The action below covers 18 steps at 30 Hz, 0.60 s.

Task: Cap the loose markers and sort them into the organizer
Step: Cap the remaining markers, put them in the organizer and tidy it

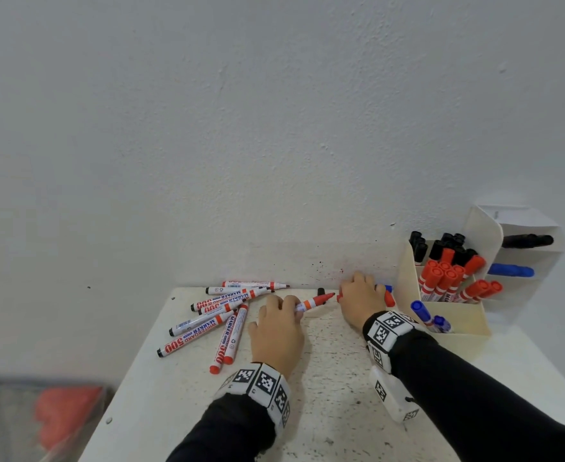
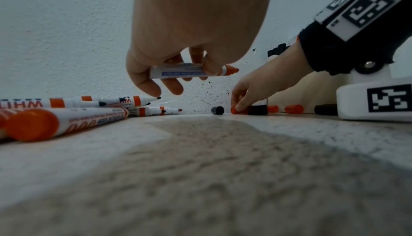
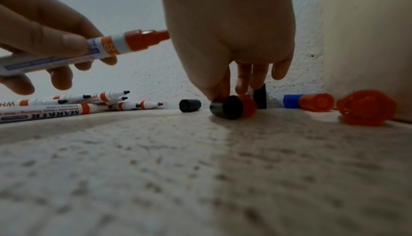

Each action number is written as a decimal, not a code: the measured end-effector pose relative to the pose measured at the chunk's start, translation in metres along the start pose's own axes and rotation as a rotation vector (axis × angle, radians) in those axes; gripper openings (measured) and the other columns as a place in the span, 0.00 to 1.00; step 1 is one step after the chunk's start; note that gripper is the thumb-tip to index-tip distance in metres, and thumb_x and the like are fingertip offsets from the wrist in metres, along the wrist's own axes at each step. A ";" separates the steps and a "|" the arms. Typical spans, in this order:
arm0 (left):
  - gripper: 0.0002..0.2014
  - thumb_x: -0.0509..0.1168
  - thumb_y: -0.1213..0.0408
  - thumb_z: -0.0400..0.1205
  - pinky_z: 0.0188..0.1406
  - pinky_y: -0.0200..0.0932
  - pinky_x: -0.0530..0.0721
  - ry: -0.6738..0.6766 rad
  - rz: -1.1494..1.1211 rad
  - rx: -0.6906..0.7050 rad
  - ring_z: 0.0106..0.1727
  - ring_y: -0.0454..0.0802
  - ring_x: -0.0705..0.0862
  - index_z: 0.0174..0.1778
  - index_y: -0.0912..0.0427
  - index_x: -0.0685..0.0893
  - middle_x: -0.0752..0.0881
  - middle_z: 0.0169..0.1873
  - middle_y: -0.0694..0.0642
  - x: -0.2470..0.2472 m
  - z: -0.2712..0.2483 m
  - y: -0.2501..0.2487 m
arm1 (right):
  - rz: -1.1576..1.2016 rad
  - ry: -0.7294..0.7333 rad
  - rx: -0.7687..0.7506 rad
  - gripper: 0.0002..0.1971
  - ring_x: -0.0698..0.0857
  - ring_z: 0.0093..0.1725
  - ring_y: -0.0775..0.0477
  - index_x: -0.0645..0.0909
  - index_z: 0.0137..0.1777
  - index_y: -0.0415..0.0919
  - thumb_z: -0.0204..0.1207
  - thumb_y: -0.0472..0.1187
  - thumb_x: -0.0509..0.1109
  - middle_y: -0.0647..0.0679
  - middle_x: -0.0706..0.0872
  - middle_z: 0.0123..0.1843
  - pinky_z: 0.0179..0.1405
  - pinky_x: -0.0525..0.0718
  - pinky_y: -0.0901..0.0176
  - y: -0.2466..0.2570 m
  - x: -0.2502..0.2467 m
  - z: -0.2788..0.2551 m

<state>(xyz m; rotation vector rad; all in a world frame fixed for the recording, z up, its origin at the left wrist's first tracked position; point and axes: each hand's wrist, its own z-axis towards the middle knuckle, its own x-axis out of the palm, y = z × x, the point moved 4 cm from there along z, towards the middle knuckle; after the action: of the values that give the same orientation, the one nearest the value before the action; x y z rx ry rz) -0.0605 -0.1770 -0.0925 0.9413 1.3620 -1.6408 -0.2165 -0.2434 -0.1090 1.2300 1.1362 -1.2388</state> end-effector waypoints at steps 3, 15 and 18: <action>0.14 0.49 0.55 0.87 0.63 0.48 0.75 0.000 0.003 -0.022 0.60 0.47 0.74 0.66 0.50 0.71 0.74 0.60 0.51 0.000 0.000 0.002 | 0.109 -0.085 0.010 0.16 0.70 0.68 0.41 0.69 0.68 0.42 0.81 0.37 0.58 0.43 0.73 0.68 0.64 0.69 0.48 -0.005 -0.007 0.000; 0.14 0.47 0.56 0.87 0.64 0.51 0.73 0.012 -0.008 -0.069 0.62 0.48 0.74 0.66 0.52 0.70 0.75 0.60 0.51 -0.004 0.001 0.000 | 1.014 -0.218 -0.021 0.08 0.80 0.40 0.51 0.73 0.58 0.41 0.84 0.35 0.54 0.42 0.83 0.46 0.36 0.74 0.71 0.005 -0.028 -0.027; 0.14 0.47 0.56 0.87 0.64 0.50 0.74 0.010 -0.010 -0.056 0.60 0.48 0.75 0.66 0.52 0.70 0.76 0.59 0.51 -0.004 0.000 0.000 | 1.090 -0.235 -0.007 0.08 0.80 0.38 0.52 0.72 0.57 0.44 0.84 0.35 0.54 0.44 0.84 0.42 0.37 0.77 0.67 0.005 -0.024 -0.033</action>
<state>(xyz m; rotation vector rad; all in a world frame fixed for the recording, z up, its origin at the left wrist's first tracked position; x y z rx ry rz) -0.0589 -0.1763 -0.0886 0.9118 1.4142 -1.5989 -0.2103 -0.2097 -0.0864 1.3500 0.1777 -0.5025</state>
